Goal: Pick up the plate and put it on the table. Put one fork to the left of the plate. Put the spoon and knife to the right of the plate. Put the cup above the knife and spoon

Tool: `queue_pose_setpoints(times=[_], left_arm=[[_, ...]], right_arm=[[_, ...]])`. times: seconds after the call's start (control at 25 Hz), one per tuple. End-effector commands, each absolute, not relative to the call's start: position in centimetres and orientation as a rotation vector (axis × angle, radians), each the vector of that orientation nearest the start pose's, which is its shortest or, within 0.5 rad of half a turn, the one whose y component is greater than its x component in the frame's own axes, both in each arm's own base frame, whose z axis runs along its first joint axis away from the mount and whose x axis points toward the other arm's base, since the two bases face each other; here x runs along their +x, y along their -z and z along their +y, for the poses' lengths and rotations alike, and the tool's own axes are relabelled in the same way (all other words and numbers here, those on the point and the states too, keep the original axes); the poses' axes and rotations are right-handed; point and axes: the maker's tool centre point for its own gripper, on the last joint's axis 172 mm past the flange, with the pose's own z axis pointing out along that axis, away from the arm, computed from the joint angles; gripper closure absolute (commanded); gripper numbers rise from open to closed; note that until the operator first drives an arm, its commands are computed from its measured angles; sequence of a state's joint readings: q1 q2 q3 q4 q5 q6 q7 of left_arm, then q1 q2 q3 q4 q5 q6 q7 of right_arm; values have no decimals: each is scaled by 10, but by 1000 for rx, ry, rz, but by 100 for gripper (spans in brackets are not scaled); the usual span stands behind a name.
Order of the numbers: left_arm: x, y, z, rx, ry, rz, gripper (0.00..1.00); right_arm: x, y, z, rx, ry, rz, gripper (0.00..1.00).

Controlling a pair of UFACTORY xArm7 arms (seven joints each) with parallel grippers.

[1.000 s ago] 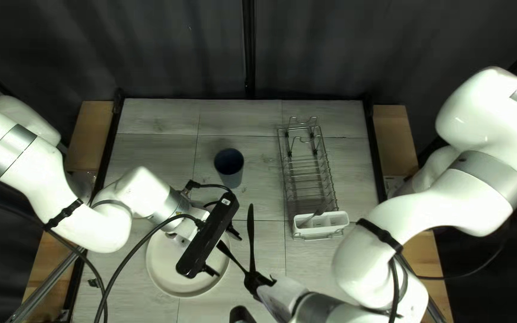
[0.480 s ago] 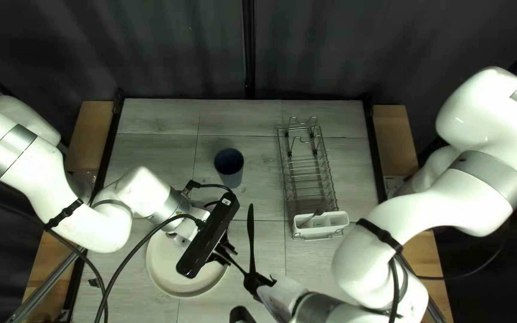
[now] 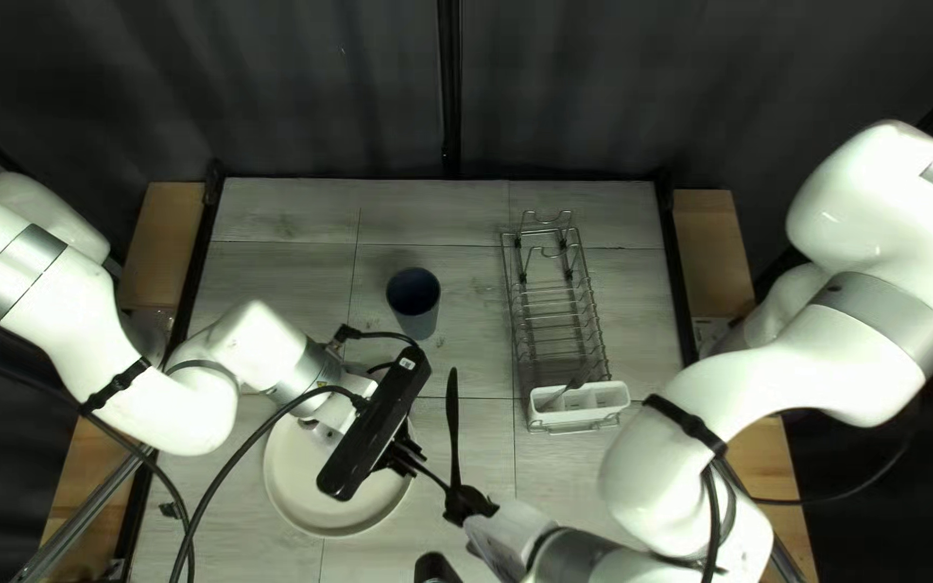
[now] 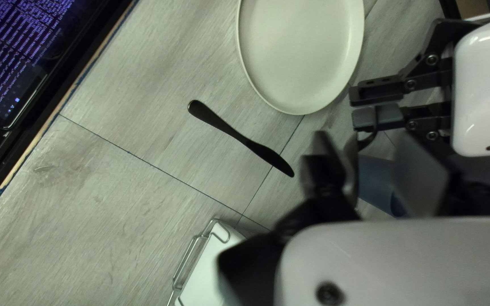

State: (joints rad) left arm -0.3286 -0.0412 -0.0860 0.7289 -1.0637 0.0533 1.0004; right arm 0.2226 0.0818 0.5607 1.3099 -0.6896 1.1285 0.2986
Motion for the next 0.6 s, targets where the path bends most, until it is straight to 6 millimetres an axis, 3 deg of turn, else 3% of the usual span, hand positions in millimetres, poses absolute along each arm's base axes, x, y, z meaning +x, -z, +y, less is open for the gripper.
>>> queue_pose_setpoints(times=[0.04,0.16,0.6], left_arm=[[474,-185,-156,-3048,1192,441,100],[452,-188,-162,-3039,1171,352,100],[452,-188,-162,-3039,1171,352,100]], right_arm=[[481,-299,286,-3272,729,-1285,0],[481,-299,286,-3272,729,-1285,0],[481,-299,286,-3272,729,-1285,0]])
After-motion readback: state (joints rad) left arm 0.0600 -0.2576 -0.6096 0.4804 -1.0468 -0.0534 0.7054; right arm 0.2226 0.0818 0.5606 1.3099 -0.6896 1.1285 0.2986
